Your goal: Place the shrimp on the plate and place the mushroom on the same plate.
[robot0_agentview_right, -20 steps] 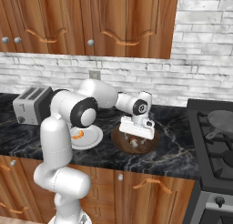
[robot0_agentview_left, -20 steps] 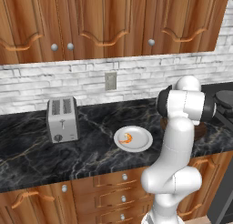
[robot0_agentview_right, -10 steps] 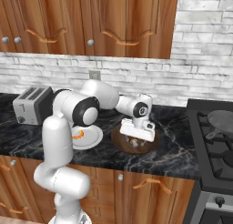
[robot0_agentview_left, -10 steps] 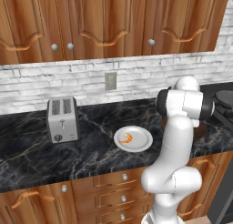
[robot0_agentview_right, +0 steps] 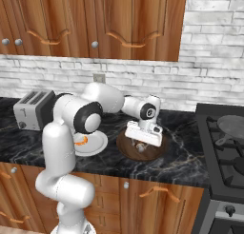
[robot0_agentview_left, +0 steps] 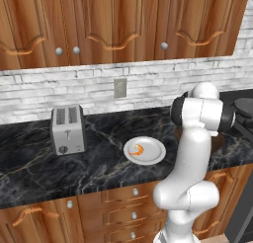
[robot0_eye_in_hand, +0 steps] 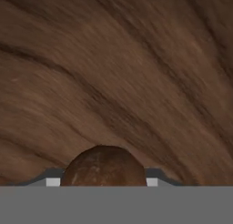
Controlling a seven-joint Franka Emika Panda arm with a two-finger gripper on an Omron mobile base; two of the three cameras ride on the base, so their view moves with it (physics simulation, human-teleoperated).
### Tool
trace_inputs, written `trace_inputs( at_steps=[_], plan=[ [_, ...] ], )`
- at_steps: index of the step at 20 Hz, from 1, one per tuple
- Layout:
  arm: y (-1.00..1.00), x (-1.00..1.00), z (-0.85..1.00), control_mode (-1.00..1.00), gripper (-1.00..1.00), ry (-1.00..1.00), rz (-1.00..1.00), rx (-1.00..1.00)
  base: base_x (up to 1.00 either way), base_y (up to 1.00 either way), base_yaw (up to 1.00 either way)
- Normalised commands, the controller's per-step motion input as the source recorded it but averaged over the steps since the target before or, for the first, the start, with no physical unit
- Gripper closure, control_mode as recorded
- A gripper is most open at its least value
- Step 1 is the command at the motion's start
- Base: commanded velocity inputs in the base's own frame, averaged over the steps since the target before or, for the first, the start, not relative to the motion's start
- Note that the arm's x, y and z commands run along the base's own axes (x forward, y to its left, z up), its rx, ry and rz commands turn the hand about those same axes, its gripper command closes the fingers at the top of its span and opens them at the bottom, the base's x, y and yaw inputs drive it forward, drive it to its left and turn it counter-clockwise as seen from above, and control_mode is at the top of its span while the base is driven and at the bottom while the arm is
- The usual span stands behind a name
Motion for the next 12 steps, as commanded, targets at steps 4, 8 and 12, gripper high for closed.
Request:
trace_inputs(
  at_steps=[4,8,12],
  plan=[
    [0.33,-0.34,0.56,-1.0,1.0,0.0,-0.13,-0.02,0.0,0.0,0.0],
    [0.45,-0.45,0.67,-1.0,1.0,-0.01,-0.13,-0.08,0.0,0.0,0.0],
    [0.49,-0.39,0.41,-1.0,1.0,-0.01,-0.09,-0.09,0.0,0.0,0.0]
  ],
)
